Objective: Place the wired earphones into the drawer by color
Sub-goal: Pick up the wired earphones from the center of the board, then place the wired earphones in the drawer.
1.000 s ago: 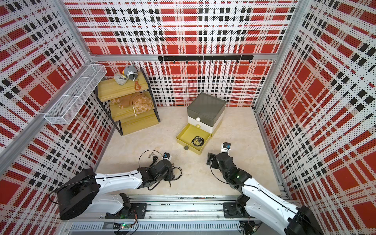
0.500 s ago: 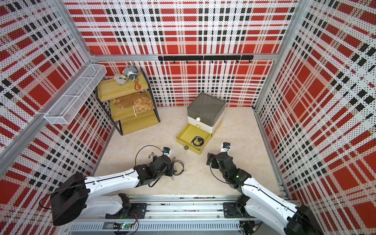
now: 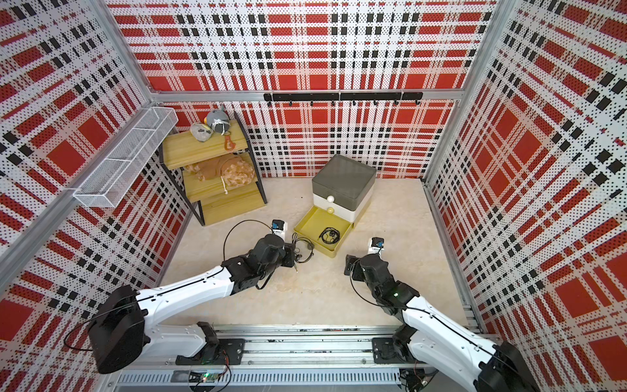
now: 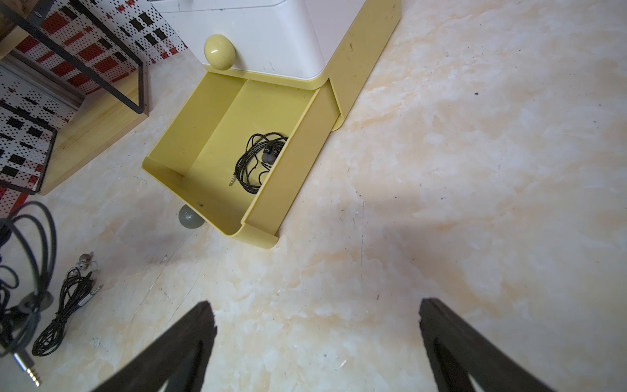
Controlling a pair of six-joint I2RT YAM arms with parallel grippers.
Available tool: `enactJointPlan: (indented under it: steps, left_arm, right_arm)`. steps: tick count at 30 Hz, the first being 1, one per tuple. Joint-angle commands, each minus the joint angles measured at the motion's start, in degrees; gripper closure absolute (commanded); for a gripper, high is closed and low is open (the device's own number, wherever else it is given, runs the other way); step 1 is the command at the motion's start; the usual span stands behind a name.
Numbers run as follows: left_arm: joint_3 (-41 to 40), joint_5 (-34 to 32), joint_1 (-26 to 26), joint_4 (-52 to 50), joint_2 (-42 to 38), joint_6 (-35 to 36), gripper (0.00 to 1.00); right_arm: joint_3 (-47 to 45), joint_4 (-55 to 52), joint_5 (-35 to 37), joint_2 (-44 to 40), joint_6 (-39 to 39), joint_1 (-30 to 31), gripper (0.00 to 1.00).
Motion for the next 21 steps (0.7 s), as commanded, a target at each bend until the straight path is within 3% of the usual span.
enactJointPlan:
  steps: [1,21]
  left_arm:
    - [2.3,1.5,1.9,5.1,2.4,1.3,1.0]
    - [14.6,5.7,9.8,21.9,22.7,0.6,1.0]
  right_arm:
    - [-0.4,0.4,0.6,-1.1,-0.6,-0.2,0.0]
    - [-2.3,4.7,-3.7,0.2,-2.1,-0.2,0.0]
